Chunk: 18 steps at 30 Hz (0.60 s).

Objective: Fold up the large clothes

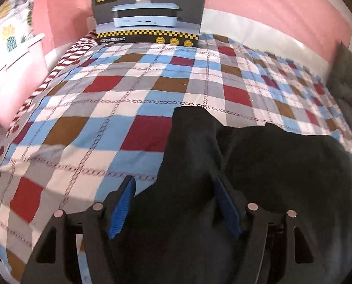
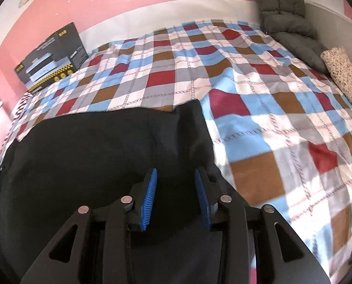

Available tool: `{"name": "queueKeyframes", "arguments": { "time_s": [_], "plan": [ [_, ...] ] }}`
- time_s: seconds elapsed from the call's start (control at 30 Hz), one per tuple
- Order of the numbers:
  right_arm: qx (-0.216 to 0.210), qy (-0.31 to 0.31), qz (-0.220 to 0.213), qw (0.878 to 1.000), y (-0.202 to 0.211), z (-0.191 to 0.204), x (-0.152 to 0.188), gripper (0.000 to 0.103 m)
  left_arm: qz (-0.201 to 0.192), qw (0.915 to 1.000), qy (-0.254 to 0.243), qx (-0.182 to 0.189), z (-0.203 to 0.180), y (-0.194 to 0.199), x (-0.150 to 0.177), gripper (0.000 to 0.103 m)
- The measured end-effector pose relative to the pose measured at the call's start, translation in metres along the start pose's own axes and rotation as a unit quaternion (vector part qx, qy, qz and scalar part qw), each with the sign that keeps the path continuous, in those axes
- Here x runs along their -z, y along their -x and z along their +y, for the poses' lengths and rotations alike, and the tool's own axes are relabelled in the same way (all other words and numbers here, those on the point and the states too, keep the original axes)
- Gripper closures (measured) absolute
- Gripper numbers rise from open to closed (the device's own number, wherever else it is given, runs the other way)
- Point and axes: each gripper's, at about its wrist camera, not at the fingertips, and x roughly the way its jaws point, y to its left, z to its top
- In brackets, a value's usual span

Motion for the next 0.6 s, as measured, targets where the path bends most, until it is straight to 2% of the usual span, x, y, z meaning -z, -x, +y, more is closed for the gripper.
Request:
{"name": "queueKeyframes", "arguments": {
  "time_s": [0.07,0.1,0.2,0.33,0.5,0.6],
  "plan": [
    [-0.004,0.000,-0.001,1.000,0.014,-0.007,0.010,0.056,-0.005,1.0000,0.005,0.004,0.008,0.014,0.010,0.032],
    [-0.005,-0.002,0.001,1.000,0.021,-0.011,0.017,0.049,-0.006,0.9999,0.007,0.005,0.012,0.021,0.016,0.032],
    [-0.017,-0.021,0.007,1.000,0.032,-0.024,0.036,0.044,-0.003,0.9997,0.021,0.014,0.023,0.034,0.037,0.032],
    [-0.048,-0.080,0.028,0.995,0.034,-0.048,0.064,0.028,0.011,0.9987,0.040,0.029,0.034,0.041,0.059,0.031],
    [-0.104,-0.145,0.051,0.983,0.024,-0.071,0.076,0.025,0.027,0.9964,0.061,0.052,0.039,0.036,0.066,0.030],
    [-0.121,-0.153,0.058,0.979,0.018,-0.073,0.076,0.024,0.043,0.9933,0.080,0.072,0.044,0.027,0.065,0.025]
  ]
}}
